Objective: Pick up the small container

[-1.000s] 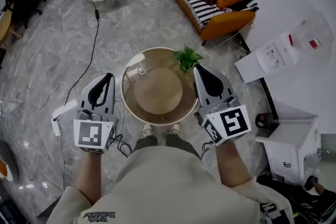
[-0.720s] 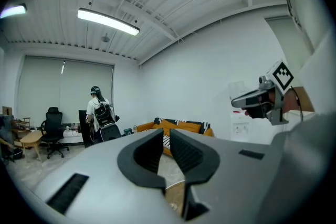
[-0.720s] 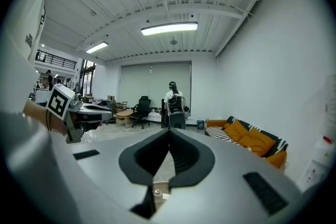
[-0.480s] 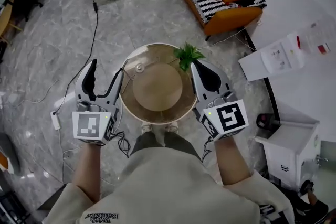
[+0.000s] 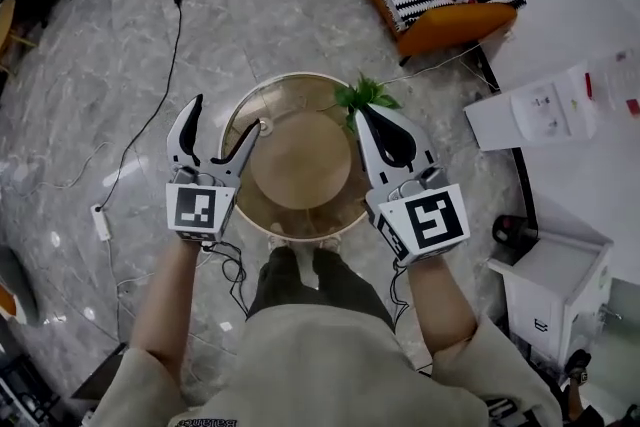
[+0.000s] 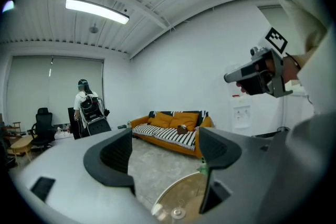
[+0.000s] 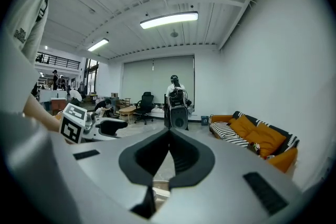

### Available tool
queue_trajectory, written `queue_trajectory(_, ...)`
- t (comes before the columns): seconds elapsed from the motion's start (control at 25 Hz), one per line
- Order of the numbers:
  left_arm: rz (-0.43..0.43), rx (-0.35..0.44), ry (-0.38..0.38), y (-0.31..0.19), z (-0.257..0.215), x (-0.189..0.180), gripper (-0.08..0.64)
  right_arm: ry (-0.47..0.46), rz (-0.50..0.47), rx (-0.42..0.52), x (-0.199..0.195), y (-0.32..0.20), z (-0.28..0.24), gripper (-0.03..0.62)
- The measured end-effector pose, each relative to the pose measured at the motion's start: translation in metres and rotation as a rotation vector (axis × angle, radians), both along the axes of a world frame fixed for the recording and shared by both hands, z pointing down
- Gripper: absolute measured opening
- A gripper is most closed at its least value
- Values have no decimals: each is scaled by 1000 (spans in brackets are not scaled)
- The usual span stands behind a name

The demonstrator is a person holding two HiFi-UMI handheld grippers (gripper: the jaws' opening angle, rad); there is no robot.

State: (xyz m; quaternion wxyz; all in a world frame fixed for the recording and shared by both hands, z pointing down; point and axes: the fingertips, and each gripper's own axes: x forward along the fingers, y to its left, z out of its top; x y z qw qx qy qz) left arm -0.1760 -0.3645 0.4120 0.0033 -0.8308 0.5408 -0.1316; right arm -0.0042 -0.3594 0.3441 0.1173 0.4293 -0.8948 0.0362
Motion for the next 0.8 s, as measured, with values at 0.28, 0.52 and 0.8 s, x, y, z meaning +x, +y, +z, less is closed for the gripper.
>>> queue_trajectory(0.28,-14,-63,-20,-30,112,-2,373,23,5,-52,-11,-22,86,-5)
queue_trajectory(0.52,11,-234,6,-47,235,7,371,-15,-1,-198,-21,-27,183,-5)
queue_trajectory(0.8,9,-389,-29,-54,375,12,371,6,-21,-297,-31,-24,277,-5)
